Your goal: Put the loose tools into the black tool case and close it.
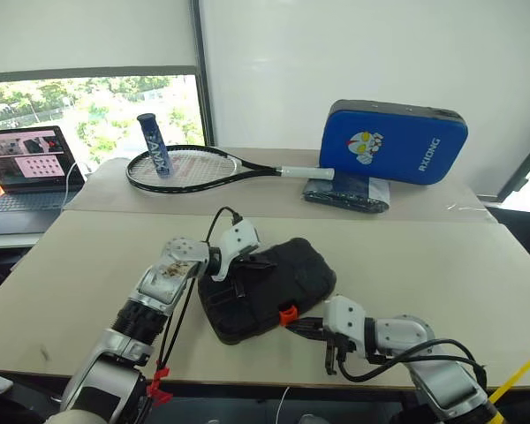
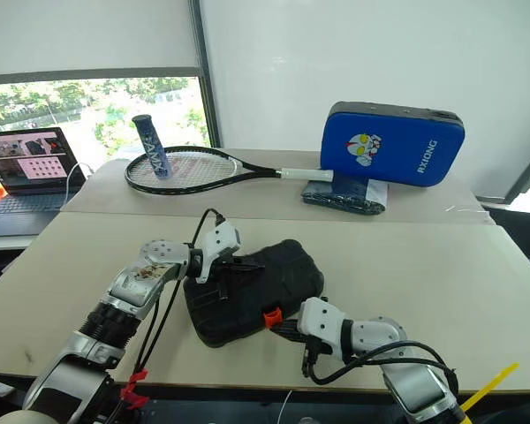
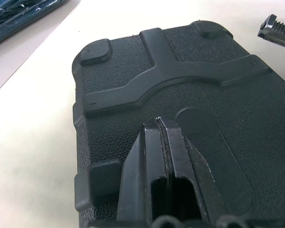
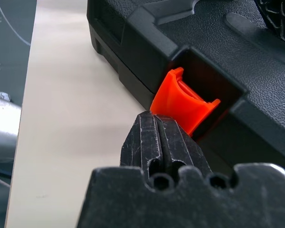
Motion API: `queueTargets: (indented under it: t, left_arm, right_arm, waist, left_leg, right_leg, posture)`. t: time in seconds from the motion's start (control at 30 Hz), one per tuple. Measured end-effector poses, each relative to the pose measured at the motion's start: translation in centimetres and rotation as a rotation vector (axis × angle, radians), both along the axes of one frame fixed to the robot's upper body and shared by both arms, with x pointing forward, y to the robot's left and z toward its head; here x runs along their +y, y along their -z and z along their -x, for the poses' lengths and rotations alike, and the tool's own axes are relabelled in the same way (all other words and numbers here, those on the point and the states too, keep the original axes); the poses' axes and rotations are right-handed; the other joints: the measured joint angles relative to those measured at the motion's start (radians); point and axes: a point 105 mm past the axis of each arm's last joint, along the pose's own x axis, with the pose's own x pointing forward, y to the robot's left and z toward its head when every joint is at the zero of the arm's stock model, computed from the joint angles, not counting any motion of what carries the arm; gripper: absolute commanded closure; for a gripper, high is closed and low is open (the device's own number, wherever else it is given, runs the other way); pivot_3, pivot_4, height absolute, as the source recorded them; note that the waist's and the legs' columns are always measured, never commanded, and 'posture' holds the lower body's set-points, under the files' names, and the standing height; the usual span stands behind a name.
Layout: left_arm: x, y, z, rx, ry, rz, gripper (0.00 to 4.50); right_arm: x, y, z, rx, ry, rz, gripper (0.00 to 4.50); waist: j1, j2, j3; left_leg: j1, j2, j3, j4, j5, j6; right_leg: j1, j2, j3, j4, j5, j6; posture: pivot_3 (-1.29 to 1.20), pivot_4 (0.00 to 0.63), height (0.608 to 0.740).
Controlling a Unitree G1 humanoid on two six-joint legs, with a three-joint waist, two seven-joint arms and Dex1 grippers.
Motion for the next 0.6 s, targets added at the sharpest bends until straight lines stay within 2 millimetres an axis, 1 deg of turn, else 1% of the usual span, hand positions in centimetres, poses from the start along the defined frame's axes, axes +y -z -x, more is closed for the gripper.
queueTargets:
  t: [0.13,0.17,0.4,0.6]
  left_arm:
    - [0.2,0.3,-0.2,0.009,-0.019,-0.009,4.5]
    - [0.3,0.4,-0.3,0.011,-0.023,-0.012,4.5]
    - [0.5,0.8,-0.3,0.047,-0.043,-0.024,4.5]
    - [0.5,0.9,-0.3,0.062,-0.049,-0.025,4.5]
  right_arm:
    - [0.2,0.2,-0.4,0.008,0.001,-0.001,4.44]
    - [0.2,0.1,-0.4,0.006,0.001,-0.002,4.44]
    - [0.5,0.4,-0.8,0.009,0.009,-0.006,4.44]
    - [0.8,1.5,-1.2,0.045,0.033,-0.01,4.44]
  waist:
    - [-0.007,0.0,0.0]
    - [-0.008,0.0,0.0]
    - [-0.012,-0.001,-0.006]
    - [-0.012,-0.002,-0.01]
  left_leg:
    - [0.011,0.001,0.0,-0.001,0.0,0.0]
    - [0.012,0.001,0.0,-0.001,0.0,0.0]
    - [0.012,0.001,-0.001,-0.002,0.0,0.0]
    - [0.012,0.001,0.0,-0.003,0.0,0.0]
  right_leg:
    - [0.012,0.001,0.0,-0.002,-0.001,0.002]
    - [0.013,0.001,0.0,-0.003,-0.001,0.002]
    - [0.013,0.002,0.0,-0.003,-0.001,0.002]
    - [0.012,0.002,0.001,-0.004,-0.001,0.002]
  posture:
    - [0.0,0.15,0.74]
    - [0.0,0.15,0.74]
    - [0.0,0.15,0.74]
    - [0.0,0.15,0.74]
